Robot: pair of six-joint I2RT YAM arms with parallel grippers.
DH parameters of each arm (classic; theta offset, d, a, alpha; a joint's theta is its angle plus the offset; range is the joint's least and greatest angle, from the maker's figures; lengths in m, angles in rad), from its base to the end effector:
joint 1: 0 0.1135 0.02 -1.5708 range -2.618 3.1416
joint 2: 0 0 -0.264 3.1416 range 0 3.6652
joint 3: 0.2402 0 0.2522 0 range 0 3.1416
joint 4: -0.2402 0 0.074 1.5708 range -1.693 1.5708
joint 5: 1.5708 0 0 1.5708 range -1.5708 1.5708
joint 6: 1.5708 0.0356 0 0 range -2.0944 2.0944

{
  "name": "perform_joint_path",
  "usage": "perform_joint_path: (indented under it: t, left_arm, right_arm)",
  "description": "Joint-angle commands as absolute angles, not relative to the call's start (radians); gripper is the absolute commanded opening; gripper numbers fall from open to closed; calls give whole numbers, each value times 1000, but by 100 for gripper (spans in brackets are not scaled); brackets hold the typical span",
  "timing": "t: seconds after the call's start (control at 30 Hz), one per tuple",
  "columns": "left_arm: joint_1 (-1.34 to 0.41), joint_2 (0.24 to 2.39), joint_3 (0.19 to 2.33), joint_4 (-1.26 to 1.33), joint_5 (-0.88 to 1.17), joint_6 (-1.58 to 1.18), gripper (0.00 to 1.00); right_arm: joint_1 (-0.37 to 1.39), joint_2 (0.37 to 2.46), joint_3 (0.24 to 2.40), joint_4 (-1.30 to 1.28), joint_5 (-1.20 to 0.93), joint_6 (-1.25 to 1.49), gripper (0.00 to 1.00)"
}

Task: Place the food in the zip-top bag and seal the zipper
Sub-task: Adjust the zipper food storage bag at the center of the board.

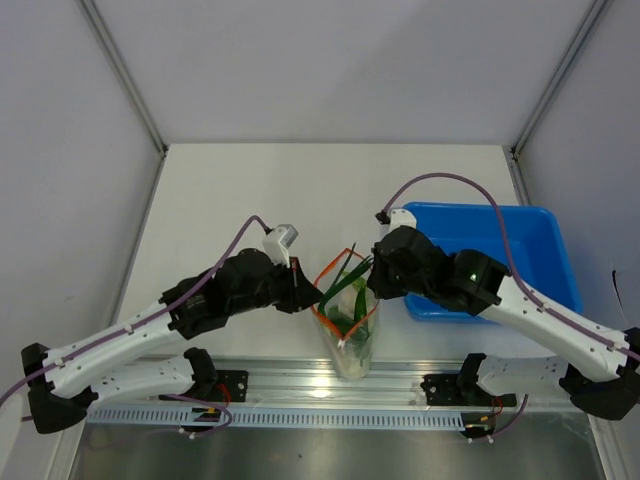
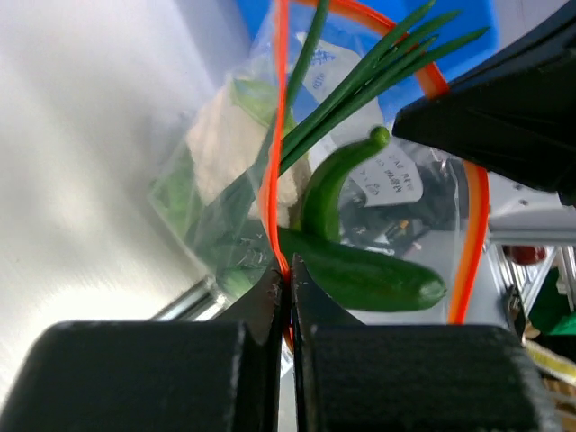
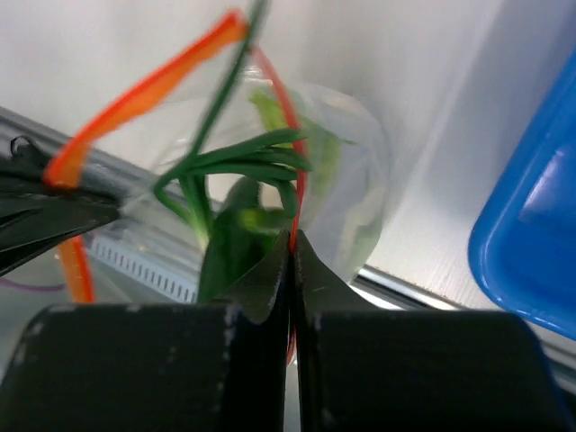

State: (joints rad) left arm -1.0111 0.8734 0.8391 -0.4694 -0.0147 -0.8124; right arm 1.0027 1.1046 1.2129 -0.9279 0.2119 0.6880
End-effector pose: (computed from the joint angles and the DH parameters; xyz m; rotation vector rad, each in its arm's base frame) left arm 0.1031 -0.1635 0.3145 0.2151 2.2567 -1.0484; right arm 0.1207 0.1752 0.3559 -0.2809 2.4226 0.5470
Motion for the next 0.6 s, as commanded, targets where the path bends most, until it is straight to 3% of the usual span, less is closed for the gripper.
perform_joint_path:
  t: [0.0,0.13,0.33,0.47,0.57]
  left_arm:
    - [-1072,830,983,-451,-30,-756,0]
    - [-1081,856,1005,-451,-24,-744,0]
    - [-1020,977,849,-414,-11,-768,1]
    - [-992,944,854,-422,-24,-752,1]
    - [-992,919,972,-497,-14,-735,0]
  right_arm:
    - [1152,1112,1426,-912,393,615,0]
    - [1235,1134,1433,-898,459,592,0]
    - [1019,1137,1169,-735,248,595,0]
    - [1023,1126,1314,-825,337,555,0]
    - [1023,1124,1461,-925,373,512,0]
